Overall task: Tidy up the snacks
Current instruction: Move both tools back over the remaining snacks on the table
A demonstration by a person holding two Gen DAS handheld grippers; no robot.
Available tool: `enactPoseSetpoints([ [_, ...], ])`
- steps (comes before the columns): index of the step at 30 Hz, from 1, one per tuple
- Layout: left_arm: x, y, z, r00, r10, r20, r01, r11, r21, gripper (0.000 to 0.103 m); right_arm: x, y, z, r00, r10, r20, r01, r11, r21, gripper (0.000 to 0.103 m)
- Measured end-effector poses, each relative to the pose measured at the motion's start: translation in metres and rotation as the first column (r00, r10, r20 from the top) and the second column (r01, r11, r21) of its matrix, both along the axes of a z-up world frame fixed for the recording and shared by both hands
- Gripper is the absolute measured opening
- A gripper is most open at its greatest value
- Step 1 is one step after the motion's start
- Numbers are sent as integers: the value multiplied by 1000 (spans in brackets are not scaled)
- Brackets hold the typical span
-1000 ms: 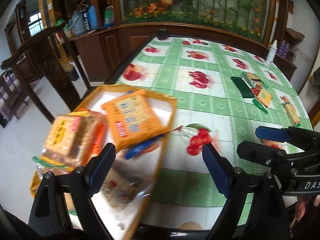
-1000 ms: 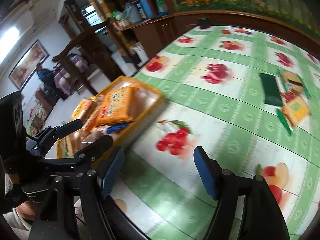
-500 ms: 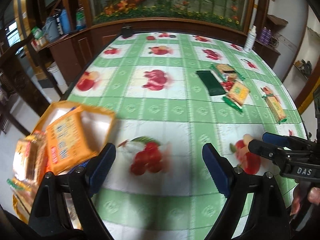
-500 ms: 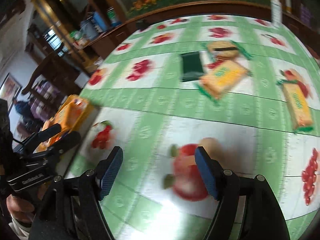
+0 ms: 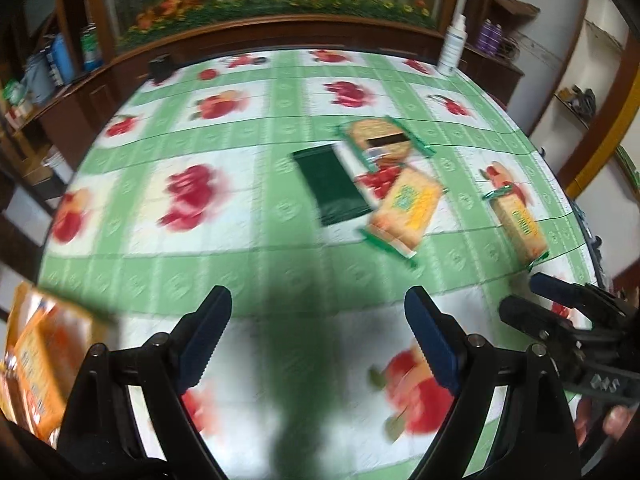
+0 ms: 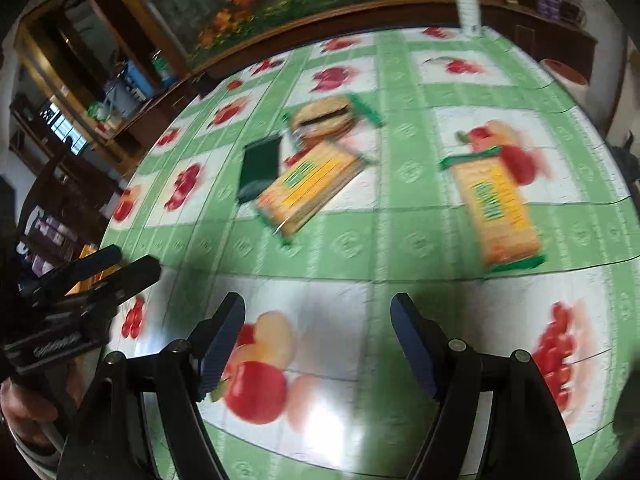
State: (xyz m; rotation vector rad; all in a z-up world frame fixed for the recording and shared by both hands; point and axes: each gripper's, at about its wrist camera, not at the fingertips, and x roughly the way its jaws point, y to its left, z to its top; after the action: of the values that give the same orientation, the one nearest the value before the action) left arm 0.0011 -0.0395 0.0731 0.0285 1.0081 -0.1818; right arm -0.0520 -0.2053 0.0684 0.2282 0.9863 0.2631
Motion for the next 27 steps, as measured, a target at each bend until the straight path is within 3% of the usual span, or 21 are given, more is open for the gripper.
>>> enactPoseSetpoints([
  [8,59,-58,-20,989,-130,-70,129,992,-10,89,9,-55,17,990,-136,42,139,988,-71,79],
  [14,85,-81,-41,980,-155,-121,155,988,-8,88,26,-79,9,979,-203,21,204,974,-102,79],
  [27,96,-103,-54,973,-186,-137,191,981,29,89,60,-69,-22,987,-153,-44,141,967,-213,79],
])
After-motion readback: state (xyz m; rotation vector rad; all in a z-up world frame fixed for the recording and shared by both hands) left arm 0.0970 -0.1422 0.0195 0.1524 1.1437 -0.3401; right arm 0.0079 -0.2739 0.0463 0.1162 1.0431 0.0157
